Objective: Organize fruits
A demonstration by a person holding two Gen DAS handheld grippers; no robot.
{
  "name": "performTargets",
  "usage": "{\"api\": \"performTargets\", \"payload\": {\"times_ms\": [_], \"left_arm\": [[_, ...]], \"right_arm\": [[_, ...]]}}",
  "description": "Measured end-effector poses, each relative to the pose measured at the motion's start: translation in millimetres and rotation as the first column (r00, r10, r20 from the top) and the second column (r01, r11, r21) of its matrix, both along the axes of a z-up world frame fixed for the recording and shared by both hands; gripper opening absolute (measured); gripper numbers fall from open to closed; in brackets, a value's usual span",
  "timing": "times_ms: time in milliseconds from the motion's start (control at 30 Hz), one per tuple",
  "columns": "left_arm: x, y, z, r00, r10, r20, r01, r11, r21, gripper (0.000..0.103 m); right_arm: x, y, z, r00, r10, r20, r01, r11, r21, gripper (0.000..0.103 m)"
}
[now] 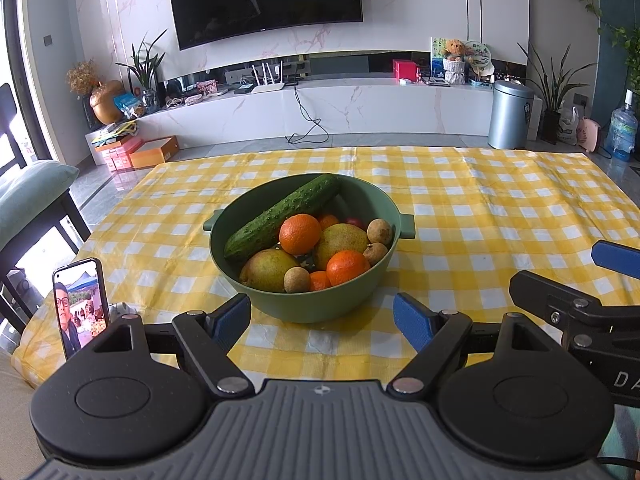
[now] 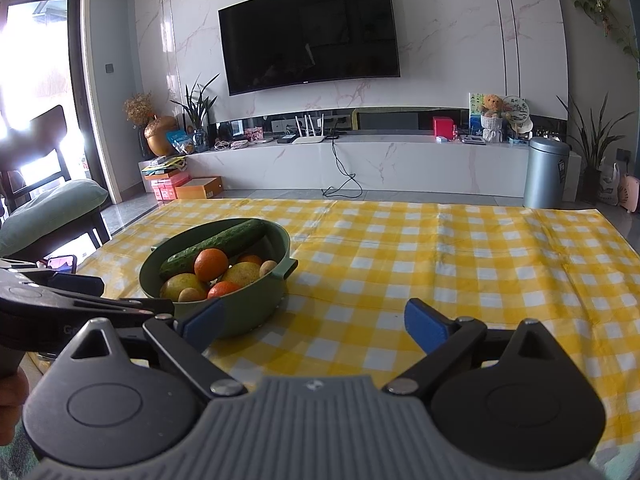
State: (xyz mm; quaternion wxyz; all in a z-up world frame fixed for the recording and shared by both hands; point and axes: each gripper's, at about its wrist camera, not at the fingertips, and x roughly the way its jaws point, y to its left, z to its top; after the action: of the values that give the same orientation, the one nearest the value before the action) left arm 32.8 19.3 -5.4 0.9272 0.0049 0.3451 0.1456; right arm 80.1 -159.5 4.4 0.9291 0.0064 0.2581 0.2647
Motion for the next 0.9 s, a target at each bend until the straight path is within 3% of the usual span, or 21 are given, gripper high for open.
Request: {"api": "performTargets", "payload": {"times_ms": [900], "left_arm": [[-5.0, 3.4, 1.9, 1.0, -0.005, 0.0, 0.005, 1.0, -0.006, 0.095]], "right_arm": [[-3.2, 3.7, 1.4, 1.0, 0.011, 0.003, -0.011, 1.0, -0.011, 0.094]]}}
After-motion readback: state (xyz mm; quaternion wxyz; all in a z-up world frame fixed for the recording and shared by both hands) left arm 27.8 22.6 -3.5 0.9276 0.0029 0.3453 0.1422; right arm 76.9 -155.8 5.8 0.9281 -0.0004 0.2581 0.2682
